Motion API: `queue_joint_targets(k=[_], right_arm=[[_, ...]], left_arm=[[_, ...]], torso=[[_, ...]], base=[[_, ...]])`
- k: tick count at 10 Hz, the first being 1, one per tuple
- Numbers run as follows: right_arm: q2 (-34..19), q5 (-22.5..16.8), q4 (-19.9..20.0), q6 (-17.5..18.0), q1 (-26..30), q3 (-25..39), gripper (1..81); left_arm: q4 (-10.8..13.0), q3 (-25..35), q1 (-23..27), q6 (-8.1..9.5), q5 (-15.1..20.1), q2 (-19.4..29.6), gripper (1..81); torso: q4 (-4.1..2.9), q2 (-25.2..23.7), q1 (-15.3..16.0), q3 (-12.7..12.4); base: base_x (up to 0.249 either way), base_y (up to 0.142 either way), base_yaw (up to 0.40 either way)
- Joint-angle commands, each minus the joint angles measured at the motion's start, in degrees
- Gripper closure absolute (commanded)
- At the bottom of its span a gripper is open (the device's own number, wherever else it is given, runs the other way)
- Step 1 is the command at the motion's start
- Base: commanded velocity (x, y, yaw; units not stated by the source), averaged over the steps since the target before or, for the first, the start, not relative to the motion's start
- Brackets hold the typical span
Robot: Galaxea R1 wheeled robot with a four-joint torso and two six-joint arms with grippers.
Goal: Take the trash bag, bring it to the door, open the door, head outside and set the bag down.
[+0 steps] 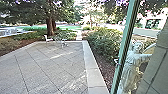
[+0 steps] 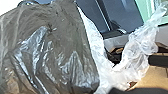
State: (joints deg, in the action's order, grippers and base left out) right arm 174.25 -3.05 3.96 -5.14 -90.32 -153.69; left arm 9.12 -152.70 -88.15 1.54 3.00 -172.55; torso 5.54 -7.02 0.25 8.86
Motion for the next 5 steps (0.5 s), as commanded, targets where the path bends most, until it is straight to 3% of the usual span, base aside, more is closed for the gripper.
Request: queue_joint_targets(k=[1, 5], right_arm=[[0.3, -3.9, 0.0, -0.2, 2.2, 0.3, 1.0], [0.2, -3.9, 0.0, -0.2, 2.2, 0.3, 1.0]], left_arm=[[-0.2, 0.2, 2.4, -0.22, 3.3, 0.2, 81.1], [-0.3, 0.3, 2.4, -0.22, 3.3, 0.2, 81.1]], torso=[[0.00, 0.0, 0.0, 0.0], [0.00, 0.0, 0.0, 0.0]], base=[[0.093, 0.000, 0.000], [0.095, 0.000, 0.000]])
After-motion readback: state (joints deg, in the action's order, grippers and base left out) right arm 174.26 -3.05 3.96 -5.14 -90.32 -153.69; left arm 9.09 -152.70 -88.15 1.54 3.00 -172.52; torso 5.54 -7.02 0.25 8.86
